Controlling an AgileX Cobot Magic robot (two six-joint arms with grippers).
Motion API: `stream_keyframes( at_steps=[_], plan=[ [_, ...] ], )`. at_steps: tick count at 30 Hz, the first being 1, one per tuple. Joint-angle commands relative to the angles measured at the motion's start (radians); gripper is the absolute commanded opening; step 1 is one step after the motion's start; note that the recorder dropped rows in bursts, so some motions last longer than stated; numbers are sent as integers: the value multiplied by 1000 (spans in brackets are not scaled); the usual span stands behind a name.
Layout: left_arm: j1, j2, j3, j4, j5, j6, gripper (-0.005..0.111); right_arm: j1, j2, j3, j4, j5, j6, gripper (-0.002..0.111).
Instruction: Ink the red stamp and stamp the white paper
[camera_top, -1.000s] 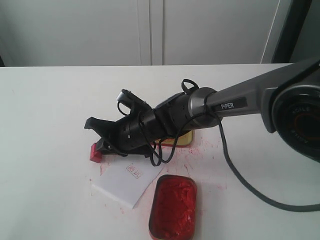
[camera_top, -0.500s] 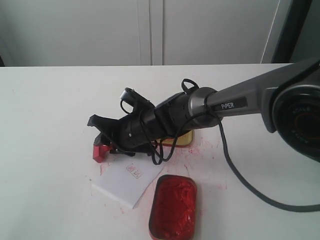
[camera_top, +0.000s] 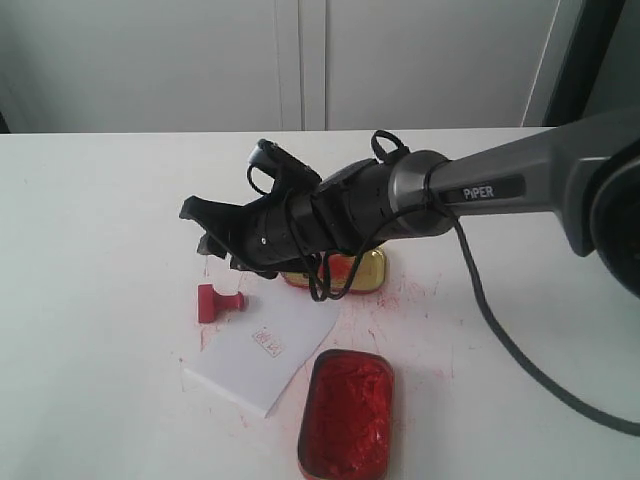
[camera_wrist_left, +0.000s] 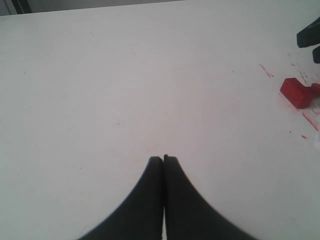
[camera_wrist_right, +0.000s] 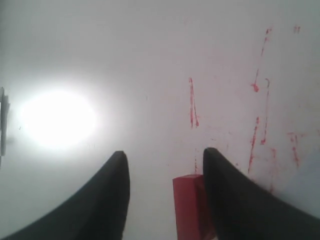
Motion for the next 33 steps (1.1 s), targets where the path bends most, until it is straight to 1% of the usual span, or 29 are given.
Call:
stream_keyframes(
  at_steps=[1, 2, 4, 11, 16, 21, 23, 33],
  plan=[
    [1, -4, 4, 0, -3, -2, 0, -6, -41, 2, -83, 30, -4, 37],
    [1, -4, 4, 0, -3, -2, 0, -6, -54, 2, -117, 51, -4, 32],
    [1, -4, 4, 0, -3, -2, 0, -6, -70, 2, -141, 78, -4, 27],
    [1, -4, 4, 0, -3, -2, 0, -6, -114, 2, -201, 180, -4, 15],
    [1, -4, 4, 0, -3, -2, 0, -6, -155, 2, -282, 259, -4, 0],
    [1, -4, 4, 0, -3, -2, 0, -6, -199, 2, -349, 324, 7, 0],
    [1, -4, 4, 0, -3, -2, 0, -6, -215, 2, -393, 341, 45, 0],
    [1, -4, 4, 0, -3, -2, 0, -6, -307, 2, -778, 471, 293, 0]
  ],
)
